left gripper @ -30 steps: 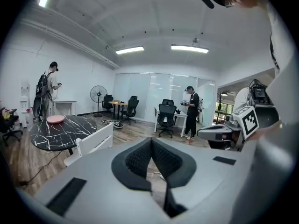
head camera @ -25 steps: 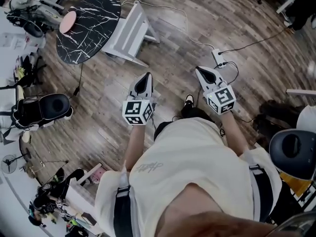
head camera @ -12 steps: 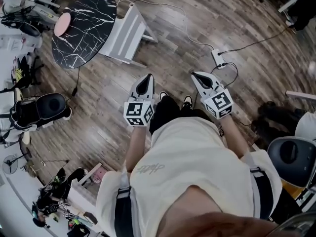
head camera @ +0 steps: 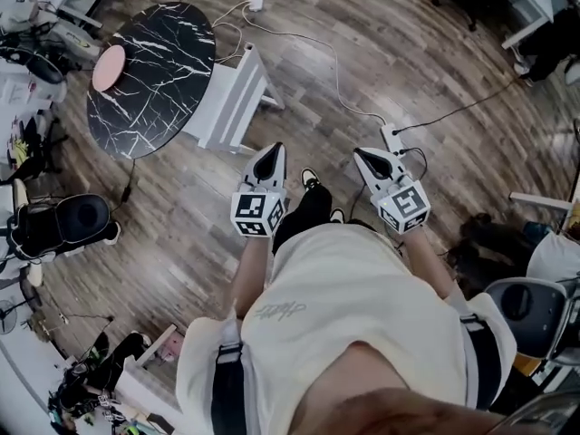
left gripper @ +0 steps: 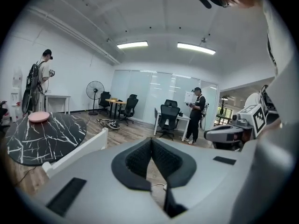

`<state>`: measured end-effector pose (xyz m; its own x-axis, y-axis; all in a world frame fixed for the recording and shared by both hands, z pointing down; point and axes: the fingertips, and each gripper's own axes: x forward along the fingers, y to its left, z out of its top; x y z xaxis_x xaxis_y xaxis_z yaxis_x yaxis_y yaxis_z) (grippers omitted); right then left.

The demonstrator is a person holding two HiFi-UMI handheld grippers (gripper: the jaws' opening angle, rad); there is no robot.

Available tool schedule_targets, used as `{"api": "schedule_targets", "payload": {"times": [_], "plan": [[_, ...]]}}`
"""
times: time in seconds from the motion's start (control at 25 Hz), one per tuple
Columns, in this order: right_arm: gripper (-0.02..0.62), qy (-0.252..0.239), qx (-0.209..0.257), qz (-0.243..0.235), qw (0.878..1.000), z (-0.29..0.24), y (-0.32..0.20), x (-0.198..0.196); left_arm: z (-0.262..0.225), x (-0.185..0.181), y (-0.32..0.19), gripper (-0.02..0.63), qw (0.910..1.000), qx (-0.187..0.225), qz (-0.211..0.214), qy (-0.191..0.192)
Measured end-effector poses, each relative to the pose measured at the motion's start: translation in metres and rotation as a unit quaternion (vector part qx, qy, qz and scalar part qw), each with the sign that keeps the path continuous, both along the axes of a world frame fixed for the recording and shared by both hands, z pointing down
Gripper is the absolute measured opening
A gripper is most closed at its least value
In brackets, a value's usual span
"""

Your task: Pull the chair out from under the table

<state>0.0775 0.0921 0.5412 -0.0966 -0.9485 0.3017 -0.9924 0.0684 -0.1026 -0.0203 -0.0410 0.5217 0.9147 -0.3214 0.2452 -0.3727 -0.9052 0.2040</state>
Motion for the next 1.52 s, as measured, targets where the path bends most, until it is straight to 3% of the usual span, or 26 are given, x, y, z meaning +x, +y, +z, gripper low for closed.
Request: {"api": "schedule_targets", "payload": {"times": [0.12, 0.28, 0.52, 0.68, 0.8, 1.24, 1.52], "plan": [[0.0, 0.017, 0.008, -0.003, 1.0, -0.019, -0.04, 0.015, -0.002, 0.012, -0.035, 0.017, 0.9999, 0.008, -0.003, 0.007], [0.0, 0.031, 0.025, -0.013, 0.999, -0.04, -0.081, 0.035, 0.003, 0.029, -0.078, 0.017, 0.9994, -0.011, -0.014, 0.029], [0.0, 0.004, 0.008, -0.016, 1.0, -0.043, -0.114, 0.033, 0.002, 0.033, -0.118, 0.017, 0.9994, 0.002, -0.02, 0.028], [0.0, 0.004, 0.001, -0.04, 0.999, -0.039, -0.141, 0.023, 0.013, 0.019, -0.135, 0.017, 0.9978, -0.036, -0.044, 0.033], [0.0, 0.004, -0.004, -0.069, 0.998, -0.042, -0.164, 0.017, 0.018, 0.012, -0.151, 0.017, 0.9948, -0.063, -0.066, 0.045], [0.0, 0.004, -0.016, -0.191, 0.981, -0.03, -0.259, 0.012, 0.023, -0.024, -0.212, 0.017, 0.9825, -0.054, -0.176, 0.027], [0.0, -0.004, 0.005, -0.299, 0.954, -0.044, -0.33, -0.006, 0.003, -0.025, -0.247, 0.018, 0.9717, -0.037, -0.233, 0.014]]}}
